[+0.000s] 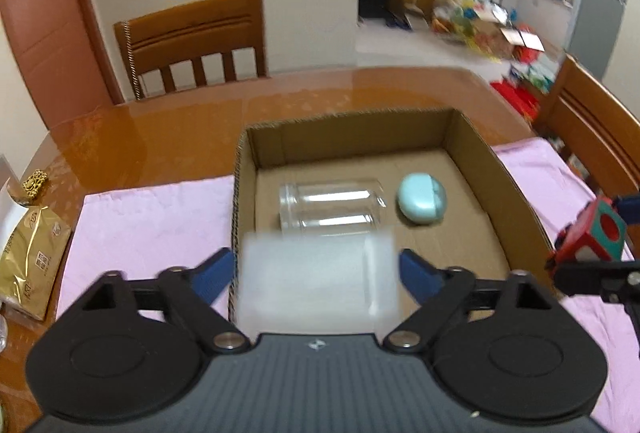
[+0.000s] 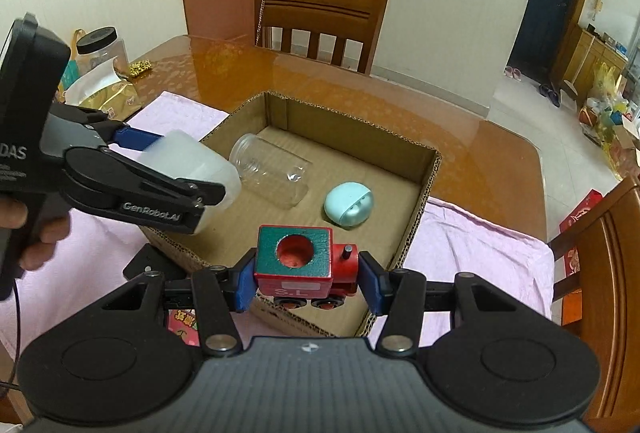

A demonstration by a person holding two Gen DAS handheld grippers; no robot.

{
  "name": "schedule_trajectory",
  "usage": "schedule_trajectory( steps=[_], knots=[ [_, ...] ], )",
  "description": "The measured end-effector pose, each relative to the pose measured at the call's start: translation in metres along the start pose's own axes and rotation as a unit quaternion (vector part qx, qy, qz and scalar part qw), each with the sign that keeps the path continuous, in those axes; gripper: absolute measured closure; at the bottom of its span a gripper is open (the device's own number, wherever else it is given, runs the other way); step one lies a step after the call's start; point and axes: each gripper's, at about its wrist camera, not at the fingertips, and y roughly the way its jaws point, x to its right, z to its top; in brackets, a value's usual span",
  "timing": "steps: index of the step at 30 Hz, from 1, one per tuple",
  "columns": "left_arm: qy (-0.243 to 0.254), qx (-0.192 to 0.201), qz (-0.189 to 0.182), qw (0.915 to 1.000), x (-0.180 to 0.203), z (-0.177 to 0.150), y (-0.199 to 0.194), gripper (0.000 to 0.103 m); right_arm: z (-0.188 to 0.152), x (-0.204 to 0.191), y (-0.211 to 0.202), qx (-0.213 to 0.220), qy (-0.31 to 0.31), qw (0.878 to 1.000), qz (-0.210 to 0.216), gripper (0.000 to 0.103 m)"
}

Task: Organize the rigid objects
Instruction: 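Carry the white box and toy train into the box and open both tools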

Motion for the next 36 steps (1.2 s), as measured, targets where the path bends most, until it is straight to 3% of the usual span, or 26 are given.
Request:
schedule_trajectory(
  steps=[11, 21, 22, 23, 25, 31, 36],
  knots=[
    [0.014, 0.003, 0.045, 0.9989, -0.013, -0.01, -0.035, 0.007, 0.017, 0.015, 0.036, -0.036, 0.019, 0.999, 0.009, 0.047],
    [-0.026, 0.005, 0.047, 0.9985, -0.027, -0.035, -0.067, 0.006, 0.036, 0.029, 0.088, -0.115, 0.022, 0.993, 0.004, 0.047],
    [-0.027, 0.002, 0.051, 0.9984, -0.028, -0.037, -0.068, 0.006, 0.038, 0.029, 0.092, -0.118, 0.022, 0.993, -0.007, 0.045],
    [-0.027, 0.0, 0.053, 0.9982, -0.028, -0.039, -0.069, 0.006, 0.04, 0.03, 0.096, -0.117, 0.02, 0.993, -0.018, 0.033],
    [-0.028, -0.002, 0.054, 0.9981, -0.03, -0.043, -0.071, 0.006, 0.044, 0.031, 0.097, -0.103, 0.025, 0.994, -0.039, 0.019],
    [-0.032, -0.005, 0.054, 0.998, -0.033, -0.05, -0.075, 0.006, 0.045, 0.036, 0.085, -0.079, 0.045, 0.995, -0.034, 0.019],
    [-0.026, -0.008, 0.055, 0.9981, -0.033, -0.054, -0.077, 0.006, 0.034, 0.034, 0.068, -0.068, 0.048, 0.996, -0.037, 0.009]
  ],
)
